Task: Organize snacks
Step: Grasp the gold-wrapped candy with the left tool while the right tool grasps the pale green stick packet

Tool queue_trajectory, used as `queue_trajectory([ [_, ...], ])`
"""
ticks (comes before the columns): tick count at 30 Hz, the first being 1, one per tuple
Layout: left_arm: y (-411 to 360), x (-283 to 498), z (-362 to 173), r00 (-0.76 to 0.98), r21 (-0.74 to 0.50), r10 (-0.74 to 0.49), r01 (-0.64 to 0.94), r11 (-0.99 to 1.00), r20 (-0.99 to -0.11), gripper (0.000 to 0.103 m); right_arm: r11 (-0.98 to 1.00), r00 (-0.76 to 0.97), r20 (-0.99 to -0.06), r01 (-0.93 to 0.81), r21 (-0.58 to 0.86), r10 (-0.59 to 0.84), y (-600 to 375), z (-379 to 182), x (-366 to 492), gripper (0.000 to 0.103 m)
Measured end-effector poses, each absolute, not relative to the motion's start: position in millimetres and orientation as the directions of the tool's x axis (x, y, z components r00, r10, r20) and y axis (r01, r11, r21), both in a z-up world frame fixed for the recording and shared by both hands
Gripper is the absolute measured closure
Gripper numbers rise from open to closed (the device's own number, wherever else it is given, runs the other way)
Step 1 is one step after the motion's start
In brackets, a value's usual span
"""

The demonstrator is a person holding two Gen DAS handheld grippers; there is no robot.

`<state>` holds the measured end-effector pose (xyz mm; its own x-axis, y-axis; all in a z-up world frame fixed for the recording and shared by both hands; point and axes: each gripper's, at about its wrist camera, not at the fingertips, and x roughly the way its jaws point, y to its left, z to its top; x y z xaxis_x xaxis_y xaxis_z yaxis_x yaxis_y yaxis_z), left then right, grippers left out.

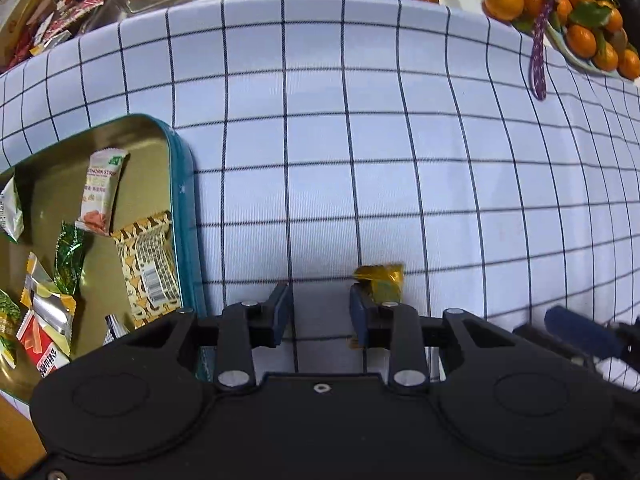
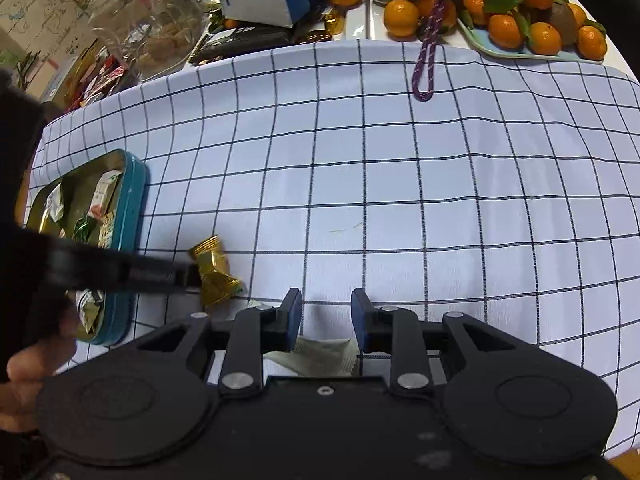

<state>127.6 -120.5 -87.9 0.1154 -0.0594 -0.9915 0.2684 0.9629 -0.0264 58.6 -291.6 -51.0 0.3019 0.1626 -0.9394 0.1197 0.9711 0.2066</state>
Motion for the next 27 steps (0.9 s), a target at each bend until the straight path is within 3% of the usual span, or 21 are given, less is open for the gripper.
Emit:
queue_trajectory([
  [11, -137.2, 151.8, -77.9, 0.093, -0.066, -0.087, 0.210, 0.976, -0.992, 0.063, 0.980, 0.288, -0.938, -0.103, 0.168, 0.191, -264.3, -48.0, 46.9, 0.073],
  [15, -135.4, 157.5, -65.3, 0.097, -0.089, -0.110, 0.195, 0.977, -0.989, 0.063, 0.970, 0.270, -0.941, -0.181, 0.160, 0.205, -257.6, -52.3, 41.4, 0.068],
  [27, -119.6, 167.9, -56.2, 0.085, -0.107, -0.121, 0.158, 0.982, -0.989, 0.063, 0.947, 0.283, -0.935, -0.293, 0.130, 0.216, -252.4, -51.7, 33.2, 0.065],
])
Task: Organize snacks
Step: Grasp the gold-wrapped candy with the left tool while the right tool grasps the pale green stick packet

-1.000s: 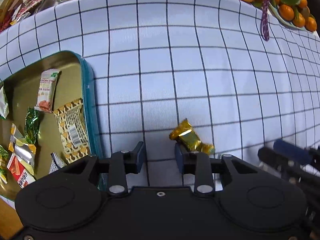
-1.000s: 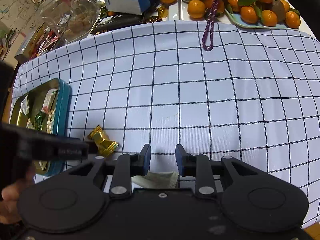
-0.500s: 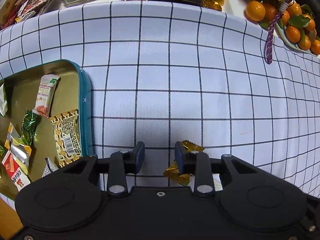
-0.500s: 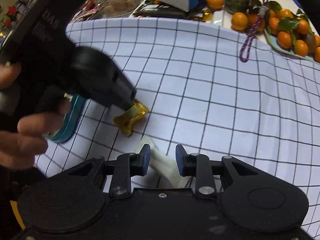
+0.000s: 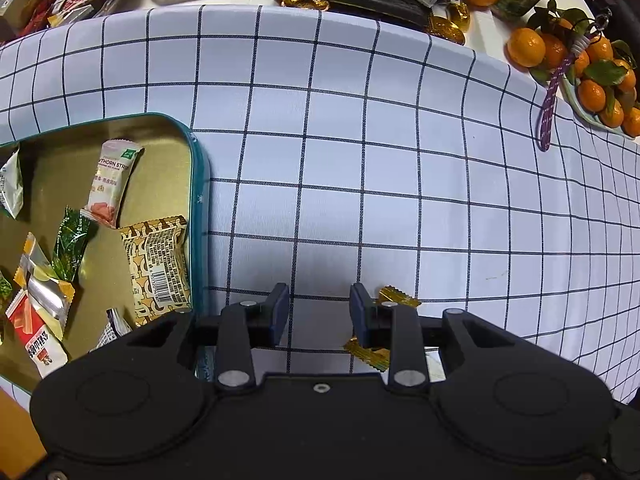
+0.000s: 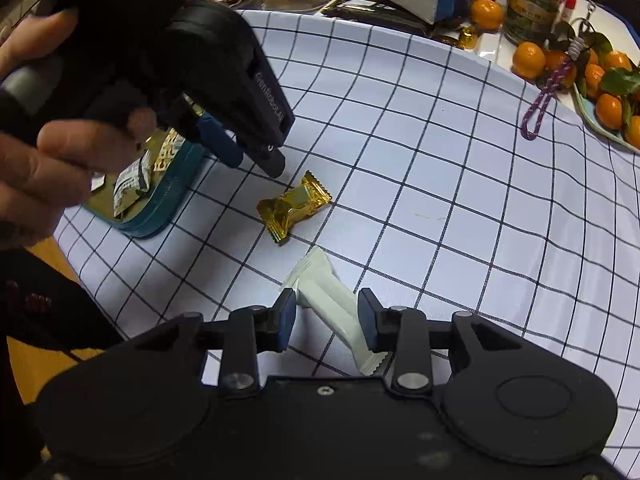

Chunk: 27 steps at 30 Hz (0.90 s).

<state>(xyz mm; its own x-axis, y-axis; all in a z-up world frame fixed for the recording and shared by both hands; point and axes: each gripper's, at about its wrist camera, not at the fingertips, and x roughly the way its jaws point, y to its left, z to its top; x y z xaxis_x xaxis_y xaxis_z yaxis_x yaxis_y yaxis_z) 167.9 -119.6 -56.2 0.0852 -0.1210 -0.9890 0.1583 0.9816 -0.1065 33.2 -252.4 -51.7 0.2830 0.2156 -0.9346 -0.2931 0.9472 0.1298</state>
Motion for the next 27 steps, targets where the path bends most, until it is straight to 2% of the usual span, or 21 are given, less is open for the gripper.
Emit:
queue_trajectory([
  [7, -120.2, 154.7, -54.9, 0.096, -0.105, -0.126, 0.202, 0.974, -0.987, 0.063, 0.959, 0.308, -0.946, -0.283, 0.007, 0.098, -245.7, -62.9, 36.2, 0.065],
  [18, -127.6, 155.6, -53.6, 0.089, -0.131, -0.156, 0.237, 0.963, -0.984, 0.063, 0.994, 0.296, -0.955, 0.108, 0.013, -0.020, -307.0, -70.9, 62.2, 0.067],
  [27, -139.5, 150.6, -58.2, 0.094, -0.120, -0.158, 0.323, 0.939, -0.983, 0.063, 0.963, 0.281, -0.954, 0.268, -0.029, -0.107, -330.7, -74.0, 66.8, 0.067],
])
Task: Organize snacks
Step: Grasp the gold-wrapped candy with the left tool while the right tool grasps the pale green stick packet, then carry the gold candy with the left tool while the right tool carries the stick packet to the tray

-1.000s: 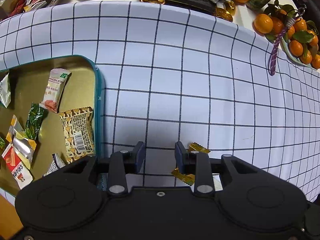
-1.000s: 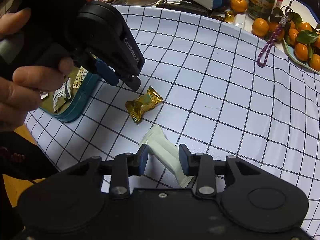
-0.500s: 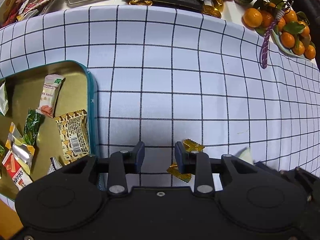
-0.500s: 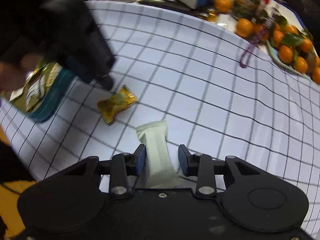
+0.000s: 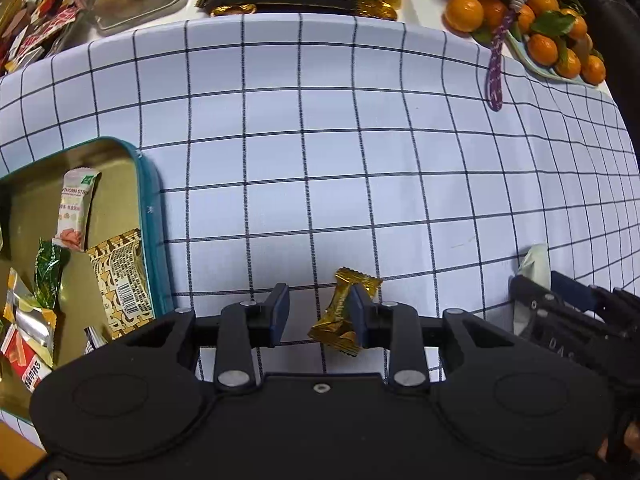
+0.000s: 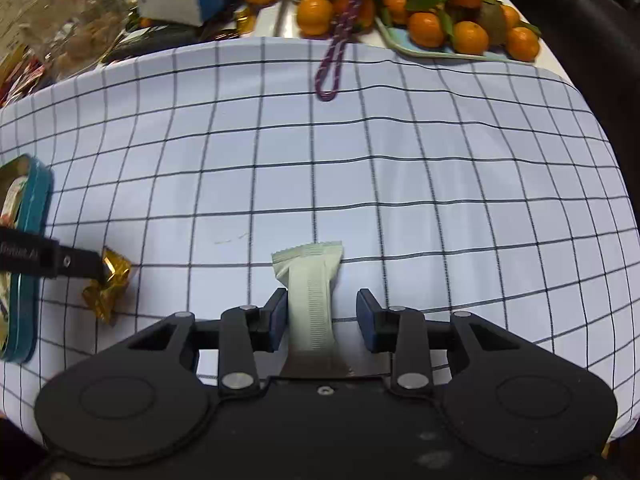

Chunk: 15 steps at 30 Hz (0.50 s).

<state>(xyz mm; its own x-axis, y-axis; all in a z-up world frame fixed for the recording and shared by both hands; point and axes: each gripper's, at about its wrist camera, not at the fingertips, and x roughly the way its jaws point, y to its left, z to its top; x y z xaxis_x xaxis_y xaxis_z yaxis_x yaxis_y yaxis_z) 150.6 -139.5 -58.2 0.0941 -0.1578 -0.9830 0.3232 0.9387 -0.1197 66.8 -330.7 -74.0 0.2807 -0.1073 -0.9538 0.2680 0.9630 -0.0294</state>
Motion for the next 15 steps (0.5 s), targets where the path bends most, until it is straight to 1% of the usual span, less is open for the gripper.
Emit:
queue_trajectory([
  [5, -147.6, 143.9, -58.4, 0.111, -0.099, -0.151, 0.376, 0.921, -0.982, 0.062, 0.938, 0.303, -0.948, 0.346, 0.014, -0.098, -340.2, -73.9, 62.0, 0.067],
  [7, -148.8, 142.2, -58.2, 0.114, -0.098, -0.153, 0.385, 0.918, -0.982, 0.062, 0.924, 0.319, -0.943, 0.381, 0.040, -0.091, -343.1, -73.3, 59.0, 0.064],
  [15, -154.4, 140.4, -63.4, 0.108, -0.098, -0.155, 0.411, 0.906, -0.982, 0.059, 0.920, 0.314, -0.945, 0.389, 0.043, -0.089, -342.3, -73.9, 60.7, 0.064],
])
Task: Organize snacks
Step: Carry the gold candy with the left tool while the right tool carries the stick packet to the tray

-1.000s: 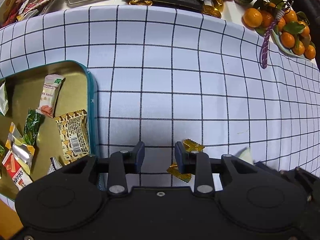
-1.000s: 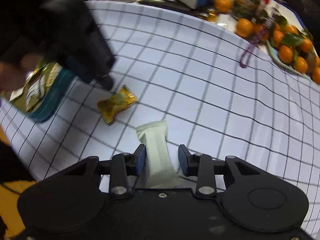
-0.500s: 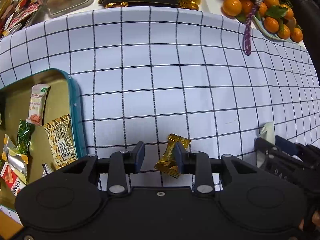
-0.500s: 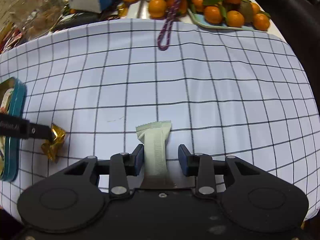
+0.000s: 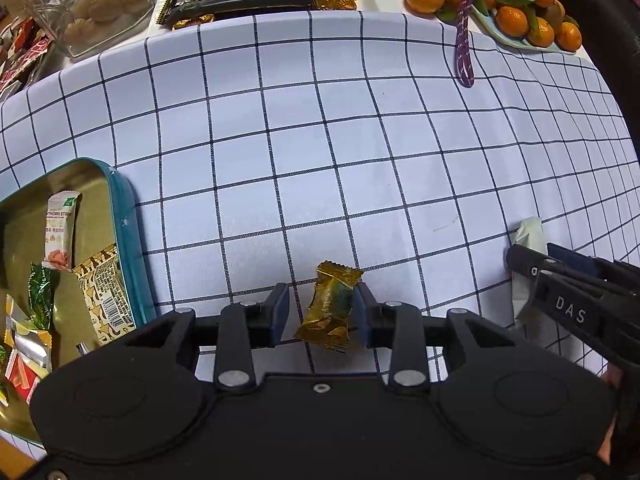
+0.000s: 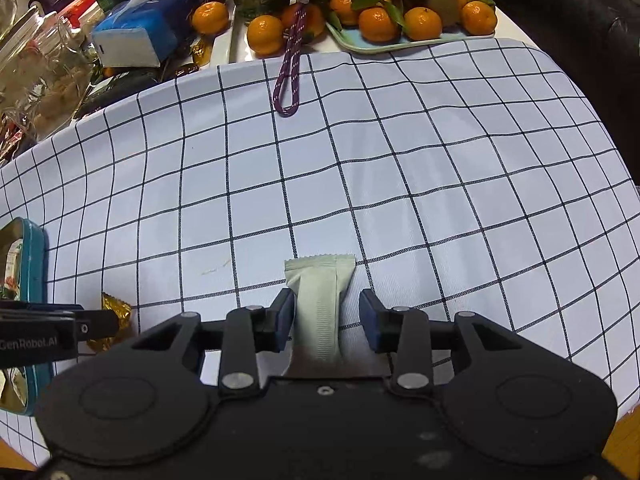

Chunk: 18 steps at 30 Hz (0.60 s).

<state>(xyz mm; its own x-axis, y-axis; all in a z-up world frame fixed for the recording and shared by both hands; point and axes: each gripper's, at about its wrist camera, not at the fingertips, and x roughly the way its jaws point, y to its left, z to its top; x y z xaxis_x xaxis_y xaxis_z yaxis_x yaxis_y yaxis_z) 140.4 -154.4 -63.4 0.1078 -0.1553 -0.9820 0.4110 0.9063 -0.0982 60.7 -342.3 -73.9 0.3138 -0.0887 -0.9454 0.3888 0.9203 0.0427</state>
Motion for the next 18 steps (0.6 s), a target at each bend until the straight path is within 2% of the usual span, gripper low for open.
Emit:
queue_trajectory([
  [7, -160.5, 137.8, -65.5, 0.125, -0.086, -0.153, 0.431, 0.898, -0.980, 0.058, 0.922, 0.301, -0.952, 0.382, 0.065, -0.057, -341.5, -72.9, 61.2, 0.080],
  [18, -170.2, 135.2, -80.4, 0.122, -0.038, -0.103, 0.450, 0.892, -0.987, 0.059, 0.922, 0.309, -0.950, 0.377, 0.088, -0.035, -339.4, -69.5, 62.8, 0.081],
])
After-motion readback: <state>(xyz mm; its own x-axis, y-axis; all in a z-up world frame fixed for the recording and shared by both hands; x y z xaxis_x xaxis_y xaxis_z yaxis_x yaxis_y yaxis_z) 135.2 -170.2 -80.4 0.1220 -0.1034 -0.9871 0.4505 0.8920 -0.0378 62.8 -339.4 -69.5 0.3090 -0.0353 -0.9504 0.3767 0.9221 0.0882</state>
